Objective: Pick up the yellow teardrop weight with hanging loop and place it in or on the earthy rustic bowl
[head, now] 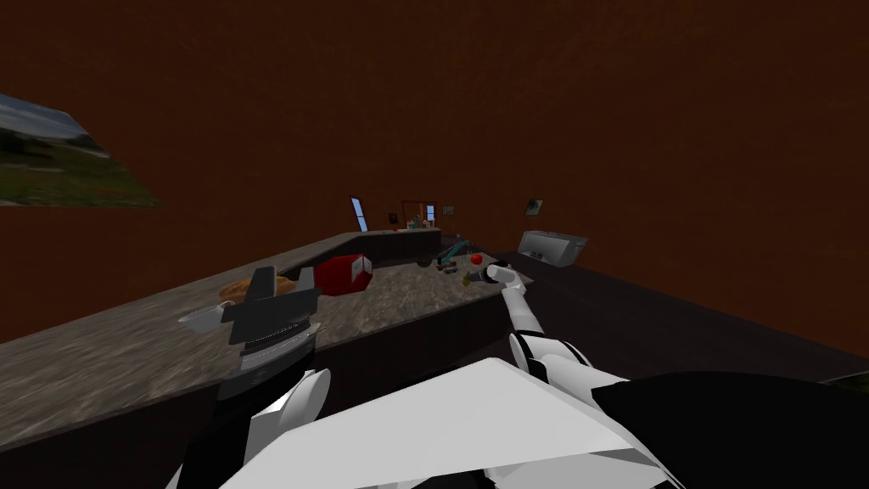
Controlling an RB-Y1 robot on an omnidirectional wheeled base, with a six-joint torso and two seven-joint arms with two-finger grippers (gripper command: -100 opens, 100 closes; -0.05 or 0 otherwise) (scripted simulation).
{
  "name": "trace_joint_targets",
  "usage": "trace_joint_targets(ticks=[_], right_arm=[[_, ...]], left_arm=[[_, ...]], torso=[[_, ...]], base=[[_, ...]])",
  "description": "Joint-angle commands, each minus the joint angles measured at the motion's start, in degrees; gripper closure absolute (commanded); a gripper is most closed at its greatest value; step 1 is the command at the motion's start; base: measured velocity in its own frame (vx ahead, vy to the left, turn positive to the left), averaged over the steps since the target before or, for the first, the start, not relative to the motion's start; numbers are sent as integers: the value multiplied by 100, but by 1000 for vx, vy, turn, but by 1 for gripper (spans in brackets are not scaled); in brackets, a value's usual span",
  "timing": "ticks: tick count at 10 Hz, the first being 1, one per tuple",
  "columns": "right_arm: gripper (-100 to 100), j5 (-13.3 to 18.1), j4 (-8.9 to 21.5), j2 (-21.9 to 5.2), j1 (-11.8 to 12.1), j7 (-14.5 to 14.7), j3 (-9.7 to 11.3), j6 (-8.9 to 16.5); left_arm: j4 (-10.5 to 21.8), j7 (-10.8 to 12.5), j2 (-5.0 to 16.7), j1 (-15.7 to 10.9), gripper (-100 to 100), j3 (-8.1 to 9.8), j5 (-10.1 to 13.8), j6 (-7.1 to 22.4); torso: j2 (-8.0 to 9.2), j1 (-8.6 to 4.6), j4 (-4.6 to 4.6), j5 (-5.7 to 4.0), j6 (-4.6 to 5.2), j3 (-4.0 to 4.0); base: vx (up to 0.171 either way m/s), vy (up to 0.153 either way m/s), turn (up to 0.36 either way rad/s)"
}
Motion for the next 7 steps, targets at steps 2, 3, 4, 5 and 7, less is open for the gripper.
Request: trace_joint_targets(ticks=[2,3,4,5,7], right_arm=[[0,0,-1,0,-9,-1,2,-8],[-100,10,71,56,-25,77,5,-186],[-100,3,49,26,-26,35,3,-87],[100,4,55,29,-28,47,3,-113],[100,-10,50,37,-38,41,1,-112]], left_arm=[[0,0,0,-1,0,0,0,0],[1,0,0,-2,0,0,0,0],[1,0,0,-2,0,-1,0,1],[1,0,0,-3,0,-1,0,1],[1,0,0,-3,0,0,0,1]], torso=[[44,2,7,-1,3,23],[78,4,16,0,4,44],[89,7,20,1,3,51],[96,7,21,1,3,55],[96,4,14,4,7,52]], base=[[63,-6,9],[23,4,2],[13,3,0],[0,0,0],[0,0,0]])
